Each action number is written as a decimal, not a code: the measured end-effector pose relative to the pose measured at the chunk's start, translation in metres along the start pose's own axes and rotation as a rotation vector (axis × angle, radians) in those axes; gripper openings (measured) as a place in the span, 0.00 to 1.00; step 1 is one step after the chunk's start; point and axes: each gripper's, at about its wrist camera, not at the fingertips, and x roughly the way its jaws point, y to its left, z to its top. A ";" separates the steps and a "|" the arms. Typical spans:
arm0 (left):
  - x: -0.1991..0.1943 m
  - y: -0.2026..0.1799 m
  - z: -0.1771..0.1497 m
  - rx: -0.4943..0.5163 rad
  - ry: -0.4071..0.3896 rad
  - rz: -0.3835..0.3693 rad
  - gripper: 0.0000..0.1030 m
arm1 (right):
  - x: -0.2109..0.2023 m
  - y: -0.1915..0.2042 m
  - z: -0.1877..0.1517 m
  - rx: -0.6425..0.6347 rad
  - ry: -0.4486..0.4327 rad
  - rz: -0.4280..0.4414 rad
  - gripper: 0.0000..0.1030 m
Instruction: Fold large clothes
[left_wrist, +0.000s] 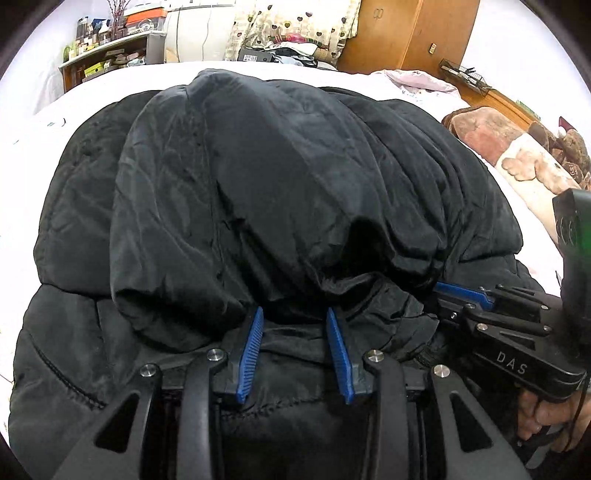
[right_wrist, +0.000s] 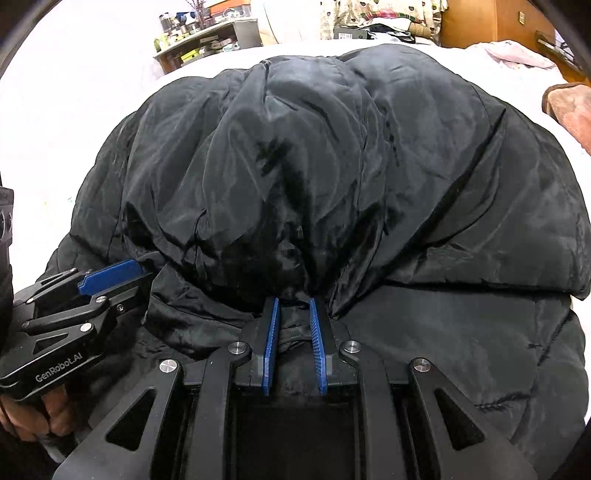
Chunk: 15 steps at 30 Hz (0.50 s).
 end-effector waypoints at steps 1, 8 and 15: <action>0.001 0.000 0.000 0.002 -0.001 0.002 0.38 | 0.001 0.002 -0.002 -0.001 -0.001 -0.002 0.16; 0.002 -0.012 0.008 0.004 0.004 0.010 0.38 | 0.015 0.009 0.003 -0.026 0.003 -0.033 0.16; -0.050 -0.021 0.015 0.009 -0.014 0.044 0.37 | -0.042 0.020 0.002 -0.002 -0.052 -0.069 0.22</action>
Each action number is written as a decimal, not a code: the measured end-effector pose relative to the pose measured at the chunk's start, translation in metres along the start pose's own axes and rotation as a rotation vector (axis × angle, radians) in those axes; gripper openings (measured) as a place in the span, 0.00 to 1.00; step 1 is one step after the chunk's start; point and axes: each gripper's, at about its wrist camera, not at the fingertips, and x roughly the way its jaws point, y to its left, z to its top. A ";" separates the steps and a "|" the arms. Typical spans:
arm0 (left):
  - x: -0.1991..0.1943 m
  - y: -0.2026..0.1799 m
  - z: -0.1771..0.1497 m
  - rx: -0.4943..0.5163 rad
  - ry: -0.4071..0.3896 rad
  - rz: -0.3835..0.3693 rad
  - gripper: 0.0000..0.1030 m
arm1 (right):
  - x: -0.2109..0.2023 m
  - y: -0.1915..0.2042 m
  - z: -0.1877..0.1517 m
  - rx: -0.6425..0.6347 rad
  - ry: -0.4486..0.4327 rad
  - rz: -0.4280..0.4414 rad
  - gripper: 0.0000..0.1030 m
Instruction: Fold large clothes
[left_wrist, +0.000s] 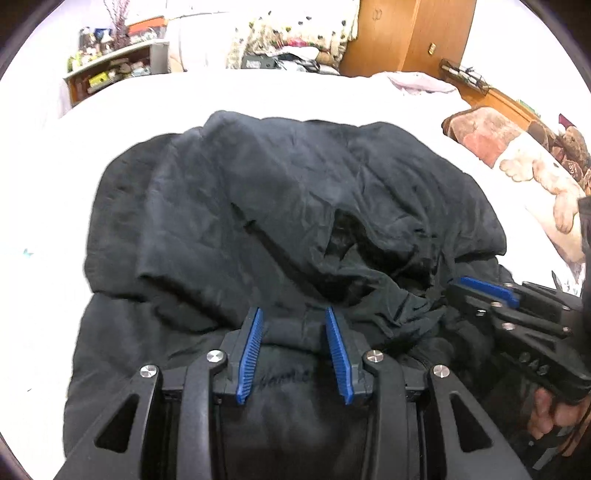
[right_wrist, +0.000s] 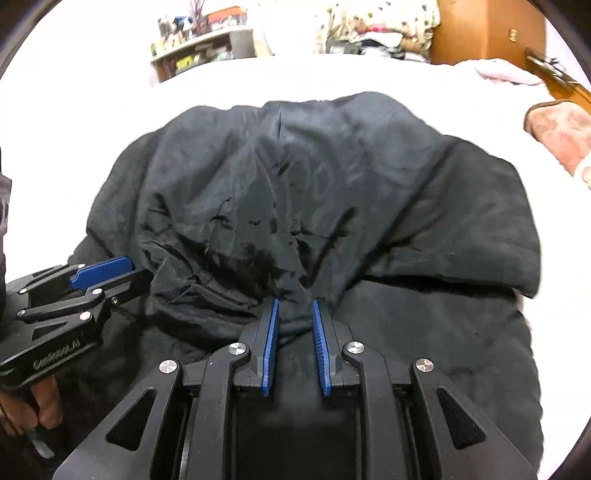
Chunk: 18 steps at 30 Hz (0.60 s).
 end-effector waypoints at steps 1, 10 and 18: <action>-0.010 0.000 -0.002 -0.008 -0.013 -0.002 0.37 | -0.010 -0.001 -0.002 0.010 -0.013 -0.001 0.25; -0.103 0.003 -0.043 -0.037 -0.112 0.040 0.37 | -0.097 0.004 -0.044 0.010 -0.095 -0.024 0.28; -0.156 0.006 -0.084 -0.018 -0.135 0.067 0.38 | -0.152 0.006 -0.089 0.010 -0.133 -0.038 0.29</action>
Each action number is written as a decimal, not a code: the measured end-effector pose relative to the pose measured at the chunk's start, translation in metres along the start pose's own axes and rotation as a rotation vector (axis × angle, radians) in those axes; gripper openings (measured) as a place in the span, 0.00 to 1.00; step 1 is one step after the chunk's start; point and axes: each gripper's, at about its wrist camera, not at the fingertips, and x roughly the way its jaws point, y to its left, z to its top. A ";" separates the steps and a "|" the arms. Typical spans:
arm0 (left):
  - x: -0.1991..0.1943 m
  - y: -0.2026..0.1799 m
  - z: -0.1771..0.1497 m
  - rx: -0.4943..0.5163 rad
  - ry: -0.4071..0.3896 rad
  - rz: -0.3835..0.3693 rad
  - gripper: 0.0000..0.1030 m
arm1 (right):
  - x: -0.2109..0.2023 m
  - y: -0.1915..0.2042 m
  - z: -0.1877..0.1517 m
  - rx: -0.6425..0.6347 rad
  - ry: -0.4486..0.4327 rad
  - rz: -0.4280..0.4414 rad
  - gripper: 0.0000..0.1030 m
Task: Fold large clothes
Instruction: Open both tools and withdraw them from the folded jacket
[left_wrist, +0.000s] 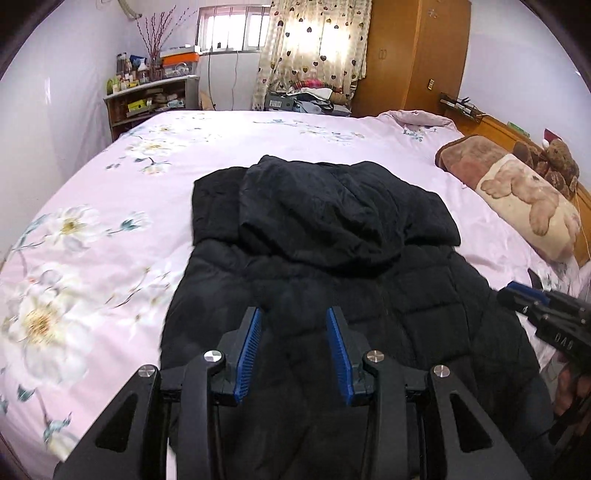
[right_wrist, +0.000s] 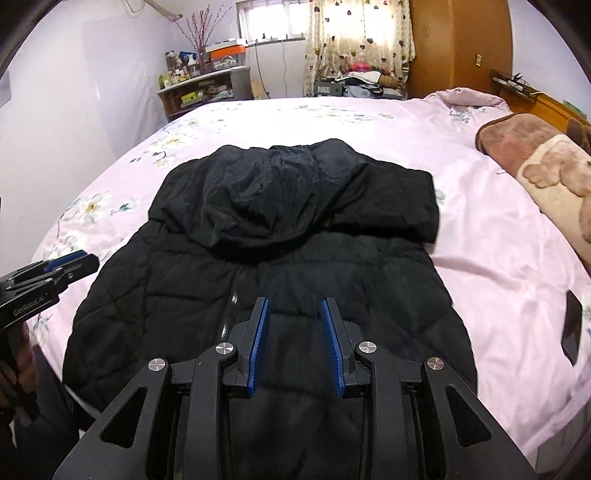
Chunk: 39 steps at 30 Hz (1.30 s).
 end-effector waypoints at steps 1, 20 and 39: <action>-0.006 0.000 -0.004 0.003 -0.002 -0.001 0.39 | -0.007 0.000 -0.006 0.008 -0.004 -0.004 0.29; -0.050 0.030 -0.045 -0.042 -0.024 0.064 0.55 | -0.055 -0.032 -0.052 0.101 -0.033 -0.057 0.40; 0.019 0.080 -0.077 -0.127 0.148 0.175 0.62 | -0.012 -0.116 -0.063 0.222 0.079 -0.148 0.57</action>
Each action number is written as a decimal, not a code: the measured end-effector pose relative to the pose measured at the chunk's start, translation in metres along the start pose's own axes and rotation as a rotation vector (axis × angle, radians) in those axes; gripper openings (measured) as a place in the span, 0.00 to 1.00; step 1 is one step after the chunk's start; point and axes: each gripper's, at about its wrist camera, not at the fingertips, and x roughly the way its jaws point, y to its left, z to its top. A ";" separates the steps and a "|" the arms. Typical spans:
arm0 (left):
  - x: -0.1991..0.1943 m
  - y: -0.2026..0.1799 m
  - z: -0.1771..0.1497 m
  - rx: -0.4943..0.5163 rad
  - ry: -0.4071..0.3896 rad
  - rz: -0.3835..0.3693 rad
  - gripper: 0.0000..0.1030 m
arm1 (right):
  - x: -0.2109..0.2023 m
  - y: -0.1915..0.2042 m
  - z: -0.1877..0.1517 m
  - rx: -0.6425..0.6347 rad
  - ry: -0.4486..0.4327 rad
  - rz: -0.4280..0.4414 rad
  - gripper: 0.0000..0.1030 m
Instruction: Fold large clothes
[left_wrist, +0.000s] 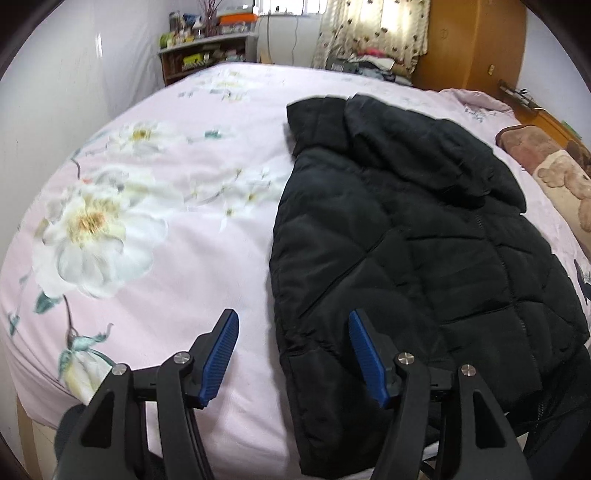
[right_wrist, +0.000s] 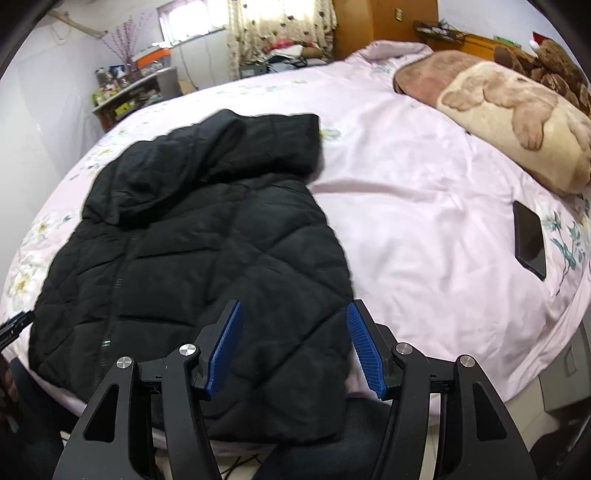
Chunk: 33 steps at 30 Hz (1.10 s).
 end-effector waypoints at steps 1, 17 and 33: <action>0.005 0.001 -0.001 -0.003 0.009 0.004 0.63 | 0.005 -0.004 0.001 0.011 0.010 -0.002 0.57; 0.039 0.001 -0.018 -0.084 0.084 -0.027 0.75 | 0.061 -0.031 -0.005 0.100 0.254 0.048 0.63; 0.021 -0.027 -0.018 0.068 0.102 -0.062 0.17 | 0.045 -0.019 -0.010 0.071 0.285 0.128 0.16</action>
